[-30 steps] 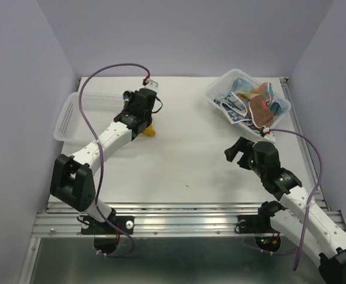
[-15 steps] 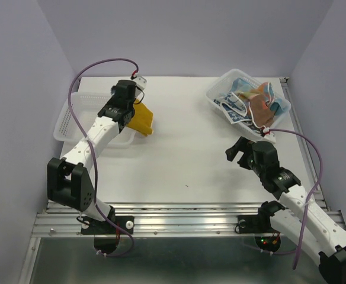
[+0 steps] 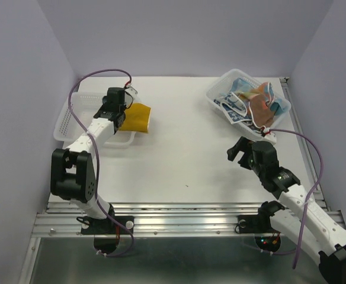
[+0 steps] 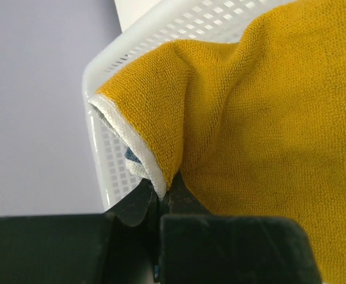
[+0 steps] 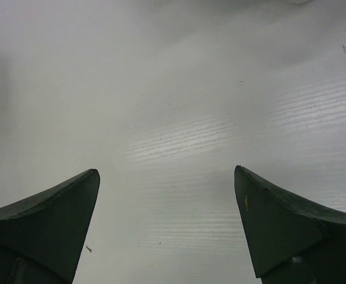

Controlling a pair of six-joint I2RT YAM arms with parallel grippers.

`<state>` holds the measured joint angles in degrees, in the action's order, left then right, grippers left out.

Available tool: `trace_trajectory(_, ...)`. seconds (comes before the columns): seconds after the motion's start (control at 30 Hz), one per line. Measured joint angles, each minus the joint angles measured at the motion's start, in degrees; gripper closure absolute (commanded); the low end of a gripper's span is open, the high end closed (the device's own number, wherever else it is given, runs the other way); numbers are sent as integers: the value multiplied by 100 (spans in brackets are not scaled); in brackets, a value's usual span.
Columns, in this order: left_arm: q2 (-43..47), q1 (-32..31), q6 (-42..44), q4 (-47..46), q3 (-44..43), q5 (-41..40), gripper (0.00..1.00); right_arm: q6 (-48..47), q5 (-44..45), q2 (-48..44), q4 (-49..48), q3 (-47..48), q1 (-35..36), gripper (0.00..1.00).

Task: Fold and stack the towels
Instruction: Neatly place the folded towel into the bin

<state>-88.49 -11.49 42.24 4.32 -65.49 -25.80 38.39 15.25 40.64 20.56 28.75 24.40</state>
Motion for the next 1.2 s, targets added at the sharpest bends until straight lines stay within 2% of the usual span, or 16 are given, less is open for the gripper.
trace_trajectory(0.27,-798,361,179,-31,0,258,100,-26,11,151,-2,-7,0,0)
trace_trajectory(0.57,-831,625,533,-485,107,402,100,-66,44,476,-44,-44,0,0)
trace_trajectory(0.8,-870,750,592,-420,81,568,100,-66,52,597,-44,-44,0,0)
trace_trajectory(0.83,-901,752,575,-374,44,573,94,-66,52,595,-46,-44,0,0)
trace_trajectory(0.9,-1040,780,520,-219,-118,566,48,-66,55,592,-44,-44,0,0)
trace_trajectory(0.93,-1117,785,422,-160,-210,560,4,-66,55,590,-46,-44,0,0)
trace_trajectory(0.97,-1209,785,439,-94,-293,555,1,-66,59,586,-46,-44,0,0)
trace_trajectory(1.2,-1484,785,125,426,-793,280,1,-72,79,479,-42,-44,0,0)
